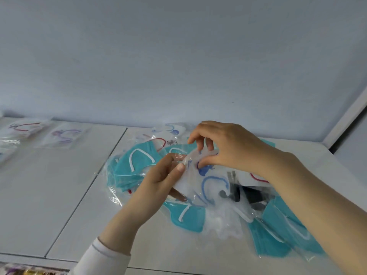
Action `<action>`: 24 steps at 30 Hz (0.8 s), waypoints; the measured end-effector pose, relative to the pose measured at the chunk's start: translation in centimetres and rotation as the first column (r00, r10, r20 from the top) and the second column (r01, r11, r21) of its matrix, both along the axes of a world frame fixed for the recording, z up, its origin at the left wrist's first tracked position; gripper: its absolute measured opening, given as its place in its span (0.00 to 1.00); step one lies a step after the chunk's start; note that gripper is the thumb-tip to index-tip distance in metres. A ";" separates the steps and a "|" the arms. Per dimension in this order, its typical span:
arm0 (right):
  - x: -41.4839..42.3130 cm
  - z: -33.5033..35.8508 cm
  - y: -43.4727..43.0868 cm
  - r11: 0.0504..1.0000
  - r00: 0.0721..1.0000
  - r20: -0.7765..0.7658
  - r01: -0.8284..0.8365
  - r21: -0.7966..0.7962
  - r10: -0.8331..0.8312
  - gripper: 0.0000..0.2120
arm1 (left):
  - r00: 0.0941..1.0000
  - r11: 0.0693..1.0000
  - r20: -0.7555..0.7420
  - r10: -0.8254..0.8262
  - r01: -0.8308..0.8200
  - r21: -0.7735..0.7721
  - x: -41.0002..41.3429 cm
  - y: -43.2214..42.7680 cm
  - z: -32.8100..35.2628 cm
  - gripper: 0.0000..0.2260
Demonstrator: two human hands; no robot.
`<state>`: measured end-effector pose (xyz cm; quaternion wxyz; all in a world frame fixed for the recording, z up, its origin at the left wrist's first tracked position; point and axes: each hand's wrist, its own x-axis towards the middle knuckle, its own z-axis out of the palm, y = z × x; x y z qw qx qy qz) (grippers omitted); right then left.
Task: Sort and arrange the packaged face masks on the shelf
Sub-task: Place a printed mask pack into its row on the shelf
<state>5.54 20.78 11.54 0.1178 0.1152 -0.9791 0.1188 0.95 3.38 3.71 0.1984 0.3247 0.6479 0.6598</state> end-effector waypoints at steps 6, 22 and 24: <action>-1.0 -2.0 -0.3 0.985 0.977 -0.133 -0.171 -0.014 0.168 0.26 | 0.999 1.000 0.033 0.012 -0.011 -0.020 0.0 -0.5 -0.8 0.14; -1.0 -7.6 0.5 0.569 0.965 0.202 0.263 -0.779 -0.169 0.12 | 0.980 0.993 0.163 0.112 -0.107 -0.043 -2.1 -1.9 -2.6 0.13; -2.2 -7.2 0.1 0.569 0.961 0.256 0.269 -0.777 -0.105 0.09 | 0.964 0.975 0.150 0.221 -0.212 -0.072 -2.6 -2.1 -2.8 0.09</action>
